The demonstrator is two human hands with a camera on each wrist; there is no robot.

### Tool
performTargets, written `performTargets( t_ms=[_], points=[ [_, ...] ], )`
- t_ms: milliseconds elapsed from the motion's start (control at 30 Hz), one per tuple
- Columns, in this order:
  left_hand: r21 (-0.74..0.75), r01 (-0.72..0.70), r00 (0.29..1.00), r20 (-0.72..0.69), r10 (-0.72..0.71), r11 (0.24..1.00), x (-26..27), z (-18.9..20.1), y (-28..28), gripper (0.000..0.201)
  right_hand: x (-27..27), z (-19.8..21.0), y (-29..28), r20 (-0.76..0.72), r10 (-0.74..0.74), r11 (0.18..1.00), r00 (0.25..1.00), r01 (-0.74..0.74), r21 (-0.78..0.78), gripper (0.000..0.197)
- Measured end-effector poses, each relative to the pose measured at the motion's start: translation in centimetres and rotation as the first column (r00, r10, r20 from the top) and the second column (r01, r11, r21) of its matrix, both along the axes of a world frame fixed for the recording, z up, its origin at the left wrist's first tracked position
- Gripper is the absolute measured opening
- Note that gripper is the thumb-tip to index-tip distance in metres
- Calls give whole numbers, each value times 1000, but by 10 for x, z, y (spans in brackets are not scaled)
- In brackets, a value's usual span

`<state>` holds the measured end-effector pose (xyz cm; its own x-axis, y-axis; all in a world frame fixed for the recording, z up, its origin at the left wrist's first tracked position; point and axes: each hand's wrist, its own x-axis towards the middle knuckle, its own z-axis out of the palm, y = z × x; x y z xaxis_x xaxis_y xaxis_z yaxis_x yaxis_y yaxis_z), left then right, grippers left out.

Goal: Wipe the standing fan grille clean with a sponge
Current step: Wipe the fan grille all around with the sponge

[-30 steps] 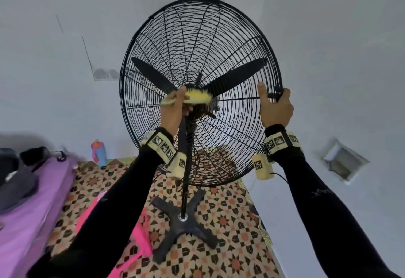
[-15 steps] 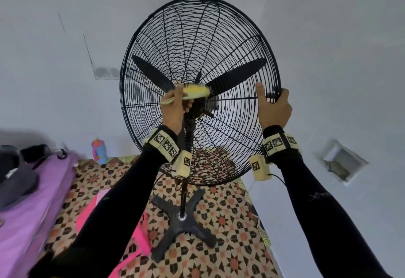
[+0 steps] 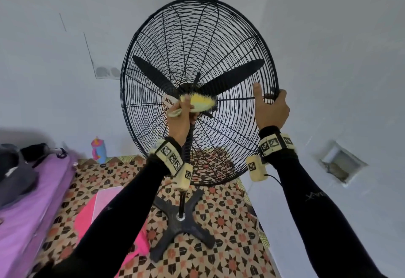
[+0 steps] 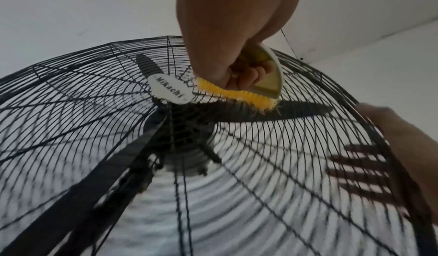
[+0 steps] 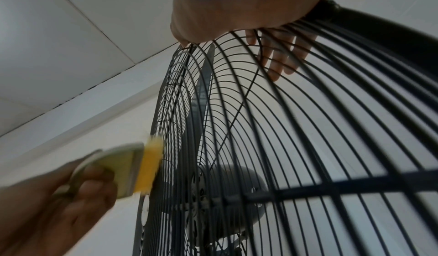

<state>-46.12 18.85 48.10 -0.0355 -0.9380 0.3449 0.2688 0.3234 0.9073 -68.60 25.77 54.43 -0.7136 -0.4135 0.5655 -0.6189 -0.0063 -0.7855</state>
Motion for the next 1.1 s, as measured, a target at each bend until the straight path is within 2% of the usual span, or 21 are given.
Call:
performTargets(
  t_ms=[67, 133, 267, 333, 467, 533, 633, 733, 800, 867, 933, 1000, 1100],
  points=[
    [32, 33, 999, 26, -34, 999, 2, -25, 12, 44, -2, -1, -1, -3, -11, 1000, 1000, 11, 0, 67],
    [53, 54, 998, 27, -55, 997, 7, -29, 18, 45, -5, -2, -2, -4, -15, 1000, 1000, 15, 3, 67],
    [-40, 27, 1000, -14, -28, 999, 11, 18, 6, 32, -1, -1, 0, -16, -8, 1000, 1000, 8, -2, 62],
    [-56, 21, 999, -48, -24, 998, 2, 28, 2, 32, 3, 0, 1, -17, -6, 1000, 1000, 6, -5, 61],
    [24, 23, 1000, -16, -23, 999, -14, -14, 24, 52, 1, 0, 1, 2, -10, 1000, 1000, 10, -8, 66],
    [56, 74, 997, -15, -73, 996, -8, -25, 33, 46, -1, -1, 3, 1, -23, 1000, 1000, 23, -4, 67],
    [18, 75, 997, -23, -75, 997, 2, 0, 20, 33, 2, -1, 5, -1, -16, 1000, 1000, 16, 7, 63],
    [9, 27, 994, -105, -26, 1000, -2, 25, 0, 35, 8, 1, 4, -6, -16, 1000, 1000, 16, -4, 64],
    [28, 18, 995, -102, -15, 999, -8, 14, 4, 38, 9, 2, 2, -9, -20, 1000, 1000, 19, -15, 67],
    [50, 16, 999, -39, -14, 999, -8, -15, 23, 44, 8, 1, 0, -2, -26, 1000, 1000, 26, -6, 68],
    [64, 45, 999, -9, -45, 997, -3, -34, 40, 41, 5, 0, 0, 11, -28, 1000, 1000, 28, 3, 69],
    [61, 63, 998, -24, -61, 996, 0, -24, 38, 35, 4, 0, 2, 14, -26, 1000, 1000, 26, 14, 67],
    [22, 37, 995, -94, -35, 999, -4, 22, 18, 32, 8, 1, 4, 11, -9, 1000, 1000, 9, 13, 62]
  ],
)
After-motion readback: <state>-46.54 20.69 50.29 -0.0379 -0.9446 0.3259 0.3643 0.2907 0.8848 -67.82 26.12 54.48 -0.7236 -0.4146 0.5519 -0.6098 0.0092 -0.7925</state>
